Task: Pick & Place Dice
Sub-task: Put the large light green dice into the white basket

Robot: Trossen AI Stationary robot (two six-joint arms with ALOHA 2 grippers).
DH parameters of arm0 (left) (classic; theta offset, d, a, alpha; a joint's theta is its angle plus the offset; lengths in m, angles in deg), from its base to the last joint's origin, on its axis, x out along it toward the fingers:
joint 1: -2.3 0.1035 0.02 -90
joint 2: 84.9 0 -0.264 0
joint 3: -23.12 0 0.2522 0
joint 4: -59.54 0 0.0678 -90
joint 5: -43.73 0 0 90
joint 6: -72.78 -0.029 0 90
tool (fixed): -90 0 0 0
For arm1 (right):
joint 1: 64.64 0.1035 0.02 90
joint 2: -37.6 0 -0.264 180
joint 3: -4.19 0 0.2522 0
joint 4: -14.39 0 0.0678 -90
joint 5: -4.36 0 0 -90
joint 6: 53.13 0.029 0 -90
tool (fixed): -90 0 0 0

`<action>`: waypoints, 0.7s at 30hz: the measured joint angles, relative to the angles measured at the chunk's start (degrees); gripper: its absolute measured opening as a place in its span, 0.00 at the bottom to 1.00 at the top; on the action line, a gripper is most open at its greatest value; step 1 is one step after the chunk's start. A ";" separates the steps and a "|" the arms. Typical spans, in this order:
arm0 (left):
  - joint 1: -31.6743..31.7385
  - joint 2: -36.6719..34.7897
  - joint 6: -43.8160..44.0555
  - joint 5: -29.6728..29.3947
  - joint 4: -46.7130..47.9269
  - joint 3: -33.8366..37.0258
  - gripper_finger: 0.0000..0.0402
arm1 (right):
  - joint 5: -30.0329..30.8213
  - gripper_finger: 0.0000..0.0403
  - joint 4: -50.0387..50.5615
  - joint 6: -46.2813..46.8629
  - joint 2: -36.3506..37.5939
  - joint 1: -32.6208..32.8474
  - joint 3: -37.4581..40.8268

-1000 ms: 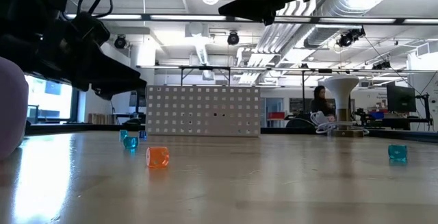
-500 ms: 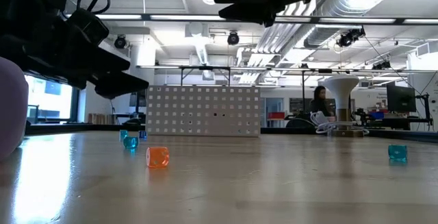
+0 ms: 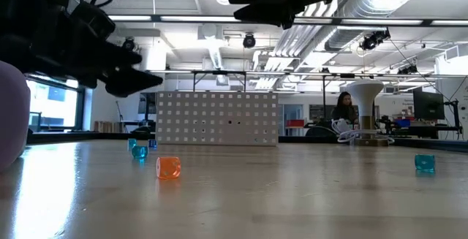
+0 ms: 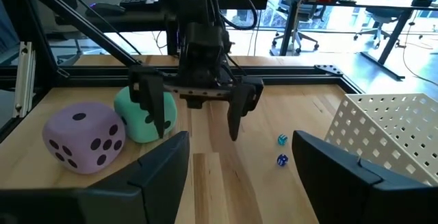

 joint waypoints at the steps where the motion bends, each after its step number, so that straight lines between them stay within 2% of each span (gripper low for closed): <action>1: 0.00 0.00 -1.91 0.20 -1.07 0.00 0.99 | 0.00 0.62 0.16 0.01 0.00 0.00 0.00; 4: -0.39 -0.57 -6.69 2.42 -1.65 0.00 0.99 | -0.02 0.62 0.69 0.02 0.00 0.00 0.00; 8: -0.31 -1.94 -5.13 3.41 -1.05 -0.02 0.99 | -0.02 0.62 1.41 0.02 0.00 0.00 0.00; 13: -0.35 -5.86 -4.33 8.72 4.03 -0.88 0.99 | -0.01 0.62 1.54 0.02 -0.02 0.00 0.00; 17: -0.35 -12.26 -3.67 9.20 19.04 -4.18 0.99 | 0.00 0.62 1.54 0.02 -0.02 0.00 0.00; 21: -0.28 -20.57 -5.88 9.20 42.29 -10.94 0.99 | 0.00 0.62 1.55 0.02 -0.02 0.00 0.00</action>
